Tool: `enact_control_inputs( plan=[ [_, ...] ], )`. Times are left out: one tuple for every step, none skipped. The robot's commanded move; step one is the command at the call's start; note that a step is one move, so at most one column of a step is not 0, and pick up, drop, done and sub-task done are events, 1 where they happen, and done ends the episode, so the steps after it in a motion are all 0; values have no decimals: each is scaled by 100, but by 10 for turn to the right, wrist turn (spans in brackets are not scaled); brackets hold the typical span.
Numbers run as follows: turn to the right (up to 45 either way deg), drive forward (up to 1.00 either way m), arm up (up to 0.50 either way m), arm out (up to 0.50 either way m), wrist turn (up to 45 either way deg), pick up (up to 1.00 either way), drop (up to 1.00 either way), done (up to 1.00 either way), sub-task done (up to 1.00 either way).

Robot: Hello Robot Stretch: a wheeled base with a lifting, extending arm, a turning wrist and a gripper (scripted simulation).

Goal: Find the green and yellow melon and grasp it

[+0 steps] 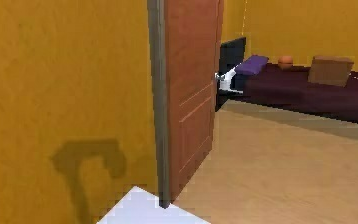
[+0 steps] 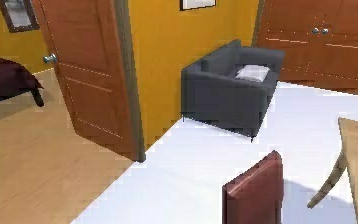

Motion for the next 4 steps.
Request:
enact_control_inputs(
  plan=[
    [-60,0,0,0,0,0,0,0,0],
    [0,25,0,0,0,0,0,0,0],
    [-450,0,0,0,0,0,0,0,0],
    [-360,0,0,0,0,0,0,0,0]
  ],
)
